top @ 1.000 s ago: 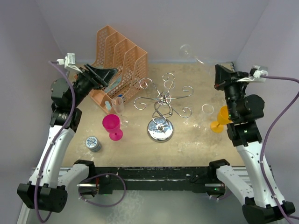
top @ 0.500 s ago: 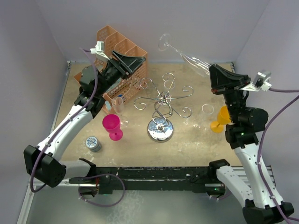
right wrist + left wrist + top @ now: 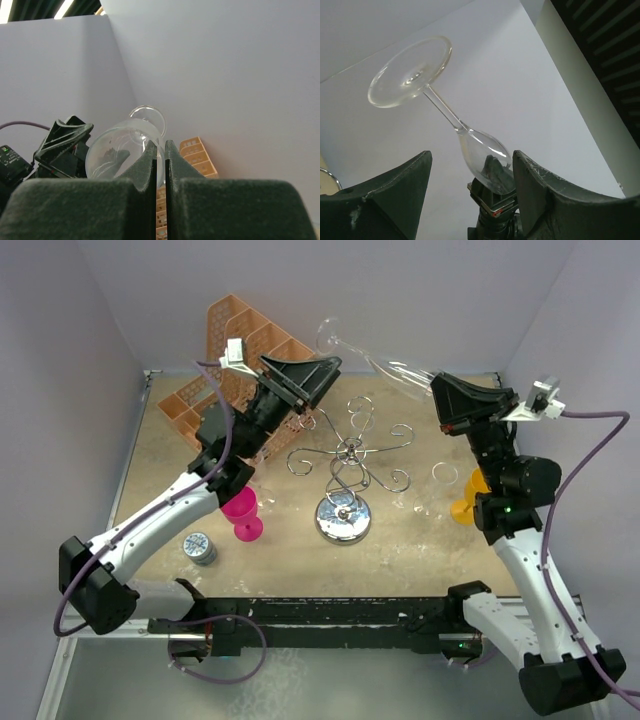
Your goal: Place the wine glass upside down on the wine glass rack
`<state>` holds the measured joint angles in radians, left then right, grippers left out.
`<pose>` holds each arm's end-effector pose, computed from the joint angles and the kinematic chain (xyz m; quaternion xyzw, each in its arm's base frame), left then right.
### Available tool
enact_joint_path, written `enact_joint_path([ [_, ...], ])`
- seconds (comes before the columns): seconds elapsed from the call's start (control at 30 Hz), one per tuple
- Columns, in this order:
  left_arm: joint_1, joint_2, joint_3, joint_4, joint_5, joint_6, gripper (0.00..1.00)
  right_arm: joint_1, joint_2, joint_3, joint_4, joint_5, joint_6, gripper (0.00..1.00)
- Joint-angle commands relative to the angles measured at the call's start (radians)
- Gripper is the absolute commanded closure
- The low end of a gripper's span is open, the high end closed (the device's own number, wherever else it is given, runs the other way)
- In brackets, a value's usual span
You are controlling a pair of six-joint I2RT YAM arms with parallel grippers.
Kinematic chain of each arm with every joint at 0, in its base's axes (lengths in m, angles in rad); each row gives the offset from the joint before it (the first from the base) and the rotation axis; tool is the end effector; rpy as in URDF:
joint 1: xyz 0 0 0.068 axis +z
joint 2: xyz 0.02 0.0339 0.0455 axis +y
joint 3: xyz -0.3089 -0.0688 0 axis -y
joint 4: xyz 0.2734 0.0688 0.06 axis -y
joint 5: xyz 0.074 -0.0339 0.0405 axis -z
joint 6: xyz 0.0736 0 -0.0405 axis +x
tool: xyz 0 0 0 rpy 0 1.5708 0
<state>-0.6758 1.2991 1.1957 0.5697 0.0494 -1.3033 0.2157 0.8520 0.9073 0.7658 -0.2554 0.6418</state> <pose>0.2685 -0.2199 0.5088 -0.1419 0.5053 -0.7184 0.4565 0.1769 0.0578 0.5273 -0.0390 0.3800 0.4261 0.8201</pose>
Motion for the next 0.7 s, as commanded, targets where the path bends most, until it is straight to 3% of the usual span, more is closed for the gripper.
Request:
enact_joint_path([
  [0.0,-0.042,0.026,0.018,0.093,-0.142,-0.017,0.38,0.001,-0.006,0.02,0.075,-0.064,0.027,1.0],
  [0.17,-0.066,0.052,0.023,0.118,-0.245,-0.042,0.39,0.001,-0.025,0.006,0.064,-0.108,0.056,1.0],
  [0.33,-0.095,0.054,0.031,0.09,-0.351,-0.065,0.64,0.001,-0.039,0.007,0.06,-0.149,0.081,1.0],
  [0.67,-0.117,0.051,0.041,0.115,-0.445,-0.082,0.8,0.002,-0.046,-0.033,0.045,-0.211,0.076,1.0],
])
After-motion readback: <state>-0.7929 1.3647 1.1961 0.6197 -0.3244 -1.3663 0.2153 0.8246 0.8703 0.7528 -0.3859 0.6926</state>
